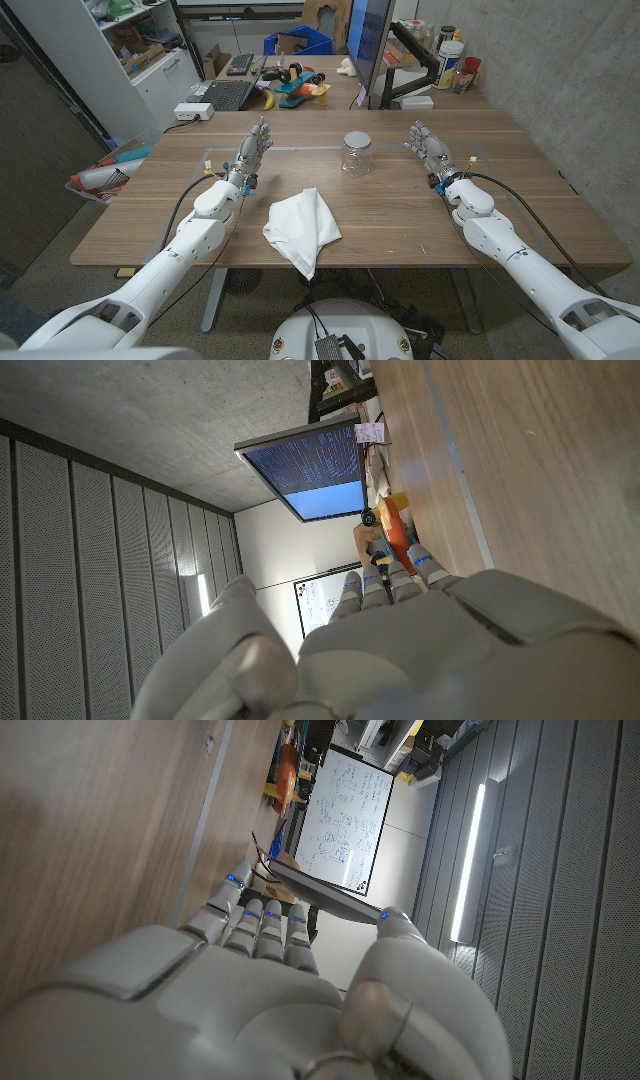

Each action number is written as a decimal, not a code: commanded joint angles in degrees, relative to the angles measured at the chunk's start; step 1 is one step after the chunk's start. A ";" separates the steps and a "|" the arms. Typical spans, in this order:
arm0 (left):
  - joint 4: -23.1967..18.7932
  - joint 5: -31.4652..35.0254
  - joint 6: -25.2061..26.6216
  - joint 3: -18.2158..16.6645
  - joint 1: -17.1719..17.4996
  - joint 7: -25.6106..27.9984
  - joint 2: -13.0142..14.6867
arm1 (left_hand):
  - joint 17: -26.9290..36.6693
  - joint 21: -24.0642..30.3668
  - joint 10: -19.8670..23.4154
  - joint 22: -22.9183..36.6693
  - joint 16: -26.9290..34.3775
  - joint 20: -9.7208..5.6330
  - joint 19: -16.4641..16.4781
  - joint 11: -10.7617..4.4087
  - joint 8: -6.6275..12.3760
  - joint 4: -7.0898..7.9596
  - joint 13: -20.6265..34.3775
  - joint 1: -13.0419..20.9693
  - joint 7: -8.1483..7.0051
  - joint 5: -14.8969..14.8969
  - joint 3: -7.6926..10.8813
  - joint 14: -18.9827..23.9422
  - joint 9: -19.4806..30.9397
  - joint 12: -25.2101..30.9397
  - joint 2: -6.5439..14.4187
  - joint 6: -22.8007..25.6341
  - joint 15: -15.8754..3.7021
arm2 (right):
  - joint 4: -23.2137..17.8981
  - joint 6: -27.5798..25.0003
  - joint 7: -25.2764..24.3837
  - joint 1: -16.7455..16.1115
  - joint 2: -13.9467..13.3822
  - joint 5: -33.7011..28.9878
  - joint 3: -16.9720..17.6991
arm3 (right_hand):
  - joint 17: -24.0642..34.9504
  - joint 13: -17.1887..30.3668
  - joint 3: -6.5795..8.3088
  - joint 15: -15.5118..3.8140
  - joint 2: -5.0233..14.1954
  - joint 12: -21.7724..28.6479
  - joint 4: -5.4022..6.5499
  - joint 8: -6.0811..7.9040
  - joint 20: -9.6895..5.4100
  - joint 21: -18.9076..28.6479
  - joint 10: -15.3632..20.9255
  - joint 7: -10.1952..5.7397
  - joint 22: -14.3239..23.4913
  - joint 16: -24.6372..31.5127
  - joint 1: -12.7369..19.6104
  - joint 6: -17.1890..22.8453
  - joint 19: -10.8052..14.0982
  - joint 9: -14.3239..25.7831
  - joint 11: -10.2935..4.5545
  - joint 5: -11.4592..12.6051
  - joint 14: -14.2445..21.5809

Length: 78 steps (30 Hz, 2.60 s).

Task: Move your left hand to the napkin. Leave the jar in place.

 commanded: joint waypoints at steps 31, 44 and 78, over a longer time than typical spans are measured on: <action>-8.08 15.36 5.68 -16.58 7.63 -8.72 -10.91 | 0.07 -1.06 -0.25 0.19 0.43 0.62 -1.90 -0.28 0.54 -0.43 -0.91 0.72 0.20 -0.03 0.31 -0.20 0.21 0.50 0.49 0.30 -0.17 | -1.35 -3.81 4.49 -3.03 8.96 -9.63 10.46 | -0.58 -0.43 0.18 0.16 0.34 -0.14 -0.30 0.18 0.11 -0.87 0.80 -0.45 0.23 0.41 0.31 0.97 0.65 -0.03 0.28 0.12 0.40; -10.99 17.09 4.01 -17.78 10.31 -9.15 -10.85 | 0.03 -1.59 -0.09 0.20 0.48 0.98 -1.84 -0.31 0.56 -0.65 -1.32 0.86 -0.01 -0.14 0.36 -0.06 0.22 0.61 0.69 0.36 -0.09 | -1.50 -4.16 4.18 -3.22 9.40 -9.88 10.64 | -0.94 -0.60 0.20 0.02 0.54 -0.27 -0.50 0.20 0.12 -1.25 1.23 -0.70 0.24 0.48 0.35 1.32 0.95 -0.06 0.06 0.10 0.76; -14.69 21.44 0.75 -18.67 14.29 -7.41 -9.98 | -0.04 -2.62 0.15 0.23 0.53 1.24 -1.41 -0.50 0.62 -1.23 -2.13 1.25 -0.16 -0.36 0.39 0.24 0.21 0.77 0.88 0.68 -0.28 | -1.08 -3.34 3.97 -3.38 10.41 -9.02 11.31 | -1.61 -0.88 0.06 0.03 0.83 -0.71 -0.75 0.03 0.16 -2.17 1.65 -0.72 0.26 0.44 0.09 1.52 1.37 -0.11 0.05 0.02 0.91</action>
